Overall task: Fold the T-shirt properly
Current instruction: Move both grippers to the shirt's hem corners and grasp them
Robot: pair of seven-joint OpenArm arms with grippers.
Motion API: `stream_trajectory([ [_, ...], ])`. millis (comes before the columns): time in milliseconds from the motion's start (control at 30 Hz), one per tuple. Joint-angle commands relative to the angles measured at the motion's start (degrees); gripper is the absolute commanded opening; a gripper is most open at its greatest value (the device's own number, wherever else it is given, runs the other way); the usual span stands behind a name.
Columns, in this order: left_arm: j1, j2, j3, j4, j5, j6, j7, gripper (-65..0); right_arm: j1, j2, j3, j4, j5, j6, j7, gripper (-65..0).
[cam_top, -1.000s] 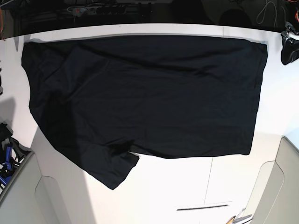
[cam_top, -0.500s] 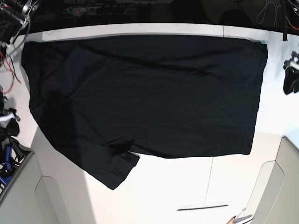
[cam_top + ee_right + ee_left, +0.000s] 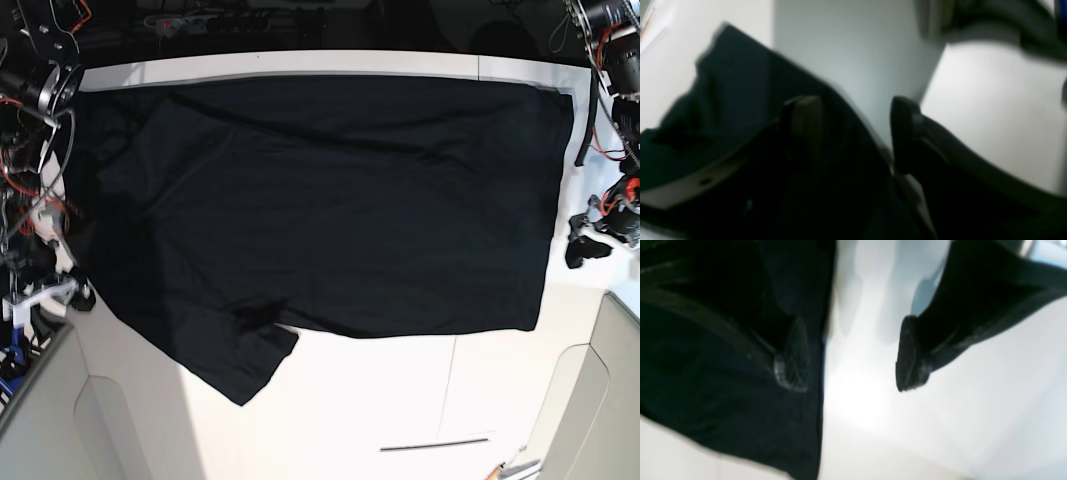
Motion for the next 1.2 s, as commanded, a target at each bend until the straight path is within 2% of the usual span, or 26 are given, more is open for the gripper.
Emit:
stream_trajectory([
  [0,-3.72,-1.66,0.85,-2.05,-1.38,-0.55,-2.29,-22.0,1.57,1.20,0.04,0.39,0.59,0.28,2.23,-32.2],
  [167,-12.96,-1.66,4.87,-14.71,-0.24,-0.83,-5.38,-22.0,1.31,1.22,0.04,-0.52,-0.31,0.31,2.91,-32.2],
  [433,-20.33,-0.68,9.77,-25.77,0.81,-0.98,-7.78,-22.0,0.61,-0.28,0.04,-1.86,-0.44,0.31,3.02,-32.2],
  [700,-20.87,3.87,11.02,-26.69,2.16,-0.98,-8.57,-22.0,0.76,-3.52,0.04,-2.67,-0.44,0.52,3.58,-32.2],
  [933,-20.90,5.35,11.04,-26.69,3.72,-0.98,-9.88,-22.5,0.76,-5.40,0.04,-2.64,-0.46,0.55,3.85,-32.2],
  [1167,-20.90,5.31,11.02,-26.69,3.74,-0.98,-9.99,-46.6,0.76,-5.40,0.04,-2.64,-0.46,0.55,3.85,-32.8],
])
